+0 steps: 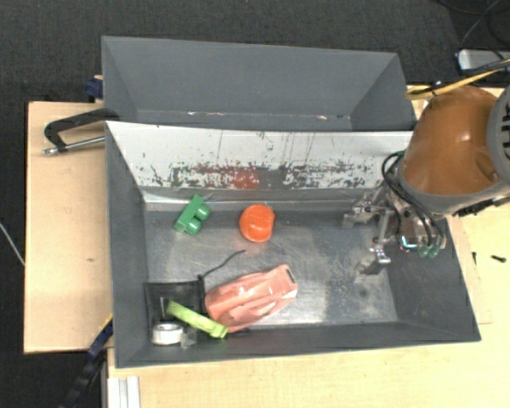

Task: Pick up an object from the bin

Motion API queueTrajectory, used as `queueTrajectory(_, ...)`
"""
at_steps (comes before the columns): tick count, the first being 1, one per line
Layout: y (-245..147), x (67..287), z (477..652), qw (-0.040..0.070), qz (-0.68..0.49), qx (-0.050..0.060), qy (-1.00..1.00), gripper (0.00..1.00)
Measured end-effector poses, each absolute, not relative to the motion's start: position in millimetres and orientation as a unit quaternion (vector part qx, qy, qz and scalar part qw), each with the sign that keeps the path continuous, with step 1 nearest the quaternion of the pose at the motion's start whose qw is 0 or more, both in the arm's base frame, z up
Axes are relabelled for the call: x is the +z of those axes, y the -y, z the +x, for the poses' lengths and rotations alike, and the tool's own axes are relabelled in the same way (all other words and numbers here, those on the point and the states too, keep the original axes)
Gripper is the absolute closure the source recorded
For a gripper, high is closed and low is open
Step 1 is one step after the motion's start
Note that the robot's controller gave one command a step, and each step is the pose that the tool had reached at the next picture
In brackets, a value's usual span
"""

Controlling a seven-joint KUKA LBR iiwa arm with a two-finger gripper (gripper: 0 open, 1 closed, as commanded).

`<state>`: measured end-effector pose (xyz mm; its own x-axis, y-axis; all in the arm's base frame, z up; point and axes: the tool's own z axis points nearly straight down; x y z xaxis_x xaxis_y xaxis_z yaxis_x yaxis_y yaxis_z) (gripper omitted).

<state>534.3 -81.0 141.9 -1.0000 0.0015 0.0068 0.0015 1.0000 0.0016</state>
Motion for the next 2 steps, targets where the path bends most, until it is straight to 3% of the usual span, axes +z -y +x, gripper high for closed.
queueTrajectory(1,80.7,146.3,536.3,-0.001,0.0,0.0,1.0,0.0)
queueTrajectory(2,45.0,108.7,536.4,-0.005,0.056,0.002,0.998,0.0)
